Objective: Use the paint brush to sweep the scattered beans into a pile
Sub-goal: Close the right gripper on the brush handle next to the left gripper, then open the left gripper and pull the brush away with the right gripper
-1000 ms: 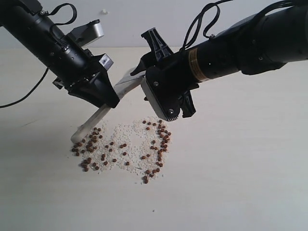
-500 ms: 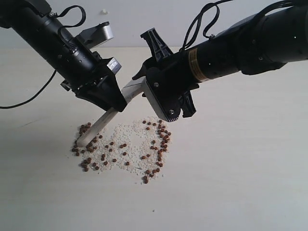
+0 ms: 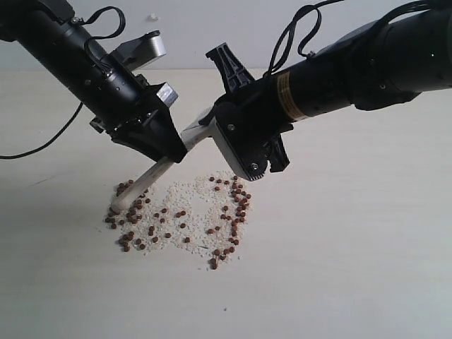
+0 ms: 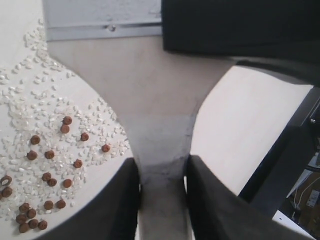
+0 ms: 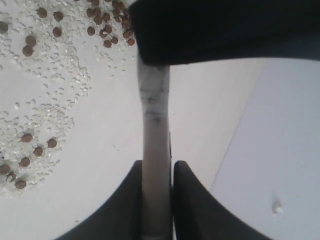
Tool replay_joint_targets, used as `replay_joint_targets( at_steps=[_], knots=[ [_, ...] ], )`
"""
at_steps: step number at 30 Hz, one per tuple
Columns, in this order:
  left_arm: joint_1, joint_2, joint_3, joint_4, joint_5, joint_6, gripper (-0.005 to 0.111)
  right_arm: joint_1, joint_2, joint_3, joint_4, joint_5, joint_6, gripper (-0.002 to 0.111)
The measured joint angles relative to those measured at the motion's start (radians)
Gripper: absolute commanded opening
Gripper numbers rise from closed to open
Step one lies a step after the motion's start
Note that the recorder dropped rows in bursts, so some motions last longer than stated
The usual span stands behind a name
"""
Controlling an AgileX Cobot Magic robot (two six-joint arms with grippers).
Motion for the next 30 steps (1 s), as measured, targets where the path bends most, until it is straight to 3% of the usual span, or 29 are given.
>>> replay_joint_targets(
  at_steps=[5,12,14,18,24,30],
  knots=[
    [0.002,0.000,0.000,-0.015,0.000,0.028,0.022,0.000,0.000,0.000,-0.001,0.002,0.000,0.000],
    [0.002,0.000,-0.046,-0.046,0.005,0.051,0.071,0.000,0.000,-0.001,0.001,0.008,0.002,0.000],
    [0.008,0.000,-0.075,-0.064,0.004,0.056,0.080,0.000,0.000,-0.001,0.001,0.003,0.019,0.000],
    [0.050,-0.005,-0.153,-0.072,0.002,0.058,0.081,0.000,0.000,-0.001,0.003,-0.001,0.041,0.000],
    [0.167,-0.063,-0.268,-0.087,-0.023,0.058,0.081,0.000,0.001,-0.001,0.005,-0.001,0.124,0.000],
    [0.301,-0.169,-0.285,-0.123,-0.159,0.073,0.081,0.000,0.004,-0.068,0.005,0.018,0.501,0.000]
  ],
)
